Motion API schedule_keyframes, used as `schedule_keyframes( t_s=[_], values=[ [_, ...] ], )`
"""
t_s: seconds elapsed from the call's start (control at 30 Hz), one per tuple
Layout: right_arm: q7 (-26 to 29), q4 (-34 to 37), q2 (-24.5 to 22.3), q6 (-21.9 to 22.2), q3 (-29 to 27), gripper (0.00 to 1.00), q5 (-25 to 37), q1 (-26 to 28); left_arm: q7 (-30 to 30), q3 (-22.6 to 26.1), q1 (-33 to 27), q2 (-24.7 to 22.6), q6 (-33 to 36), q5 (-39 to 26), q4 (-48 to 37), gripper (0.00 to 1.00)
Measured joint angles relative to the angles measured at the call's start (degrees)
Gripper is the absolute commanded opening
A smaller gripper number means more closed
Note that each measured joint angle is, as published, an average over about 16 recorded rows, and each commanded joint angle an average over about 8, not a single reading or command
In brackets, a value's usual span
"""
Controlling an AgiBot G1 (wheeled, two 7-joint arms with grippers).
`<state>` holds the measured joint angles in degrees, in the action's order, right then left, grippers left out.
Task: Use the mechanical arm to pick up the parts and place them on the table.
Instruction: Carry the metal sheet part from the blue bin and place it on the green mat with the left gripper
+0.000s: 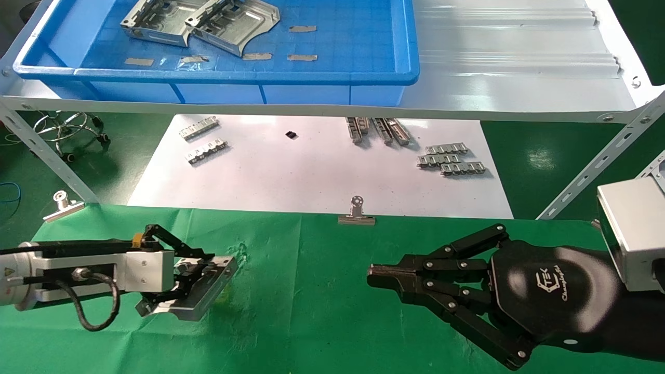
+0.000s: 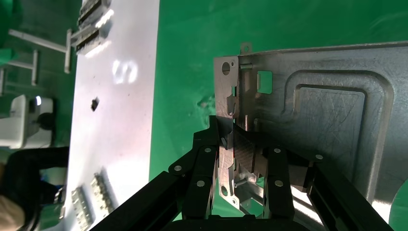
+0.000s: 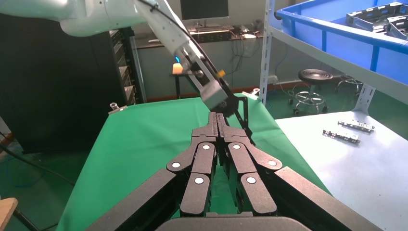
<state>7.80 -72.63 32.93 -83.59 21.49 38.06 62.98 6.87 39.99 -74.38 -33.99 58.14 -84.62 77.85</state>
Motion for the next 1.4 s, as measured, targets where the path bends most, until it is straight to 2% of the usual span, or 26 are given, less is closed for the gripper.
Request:
schedule_keyframes(
  t_s=[0.13,0.53,0.97,1.07,1.17,1.4],
  values=[
    [0.0,0.0,0.0,0.0,0.0,0.0,0.0,0.0,0.1,0.7,1.1,-1.3,-2.9,-2.9,0.0,0.01],
    [0.0,0.0,0.0,0.0,0.0,0.0,0.0,0.0,-1.2,2.3,3.5,-3.9,-8.9,-9.5,0.1,0.2],
    [0.0,0.0,0.0,0.0,0.0,0.0,0.0,0.0,-3.1,3.0,3.6,-4.8,-9.0,-11.0,0.2,0.85],
    [0.0,0.0,0.0,0.0,0.0,0.0,0.0,0.0,-3.4,3.0,3.4,-4.8,-8.6,-10.9,0.2,0.96],
    [0.0,0.0,0.0,0.0,0.0,0.0,0.0,0.0,-3.6,3.0,3.2,-4.8,-8.3,-10.7,0.3,1.0],
    [0.0,0.0,0.0,0.0,0.0,0.0,0.0,0.0,-3.6,2.8,2.8,-4.6,-7.4,-9.7,0.3,1.0]
  ],
)
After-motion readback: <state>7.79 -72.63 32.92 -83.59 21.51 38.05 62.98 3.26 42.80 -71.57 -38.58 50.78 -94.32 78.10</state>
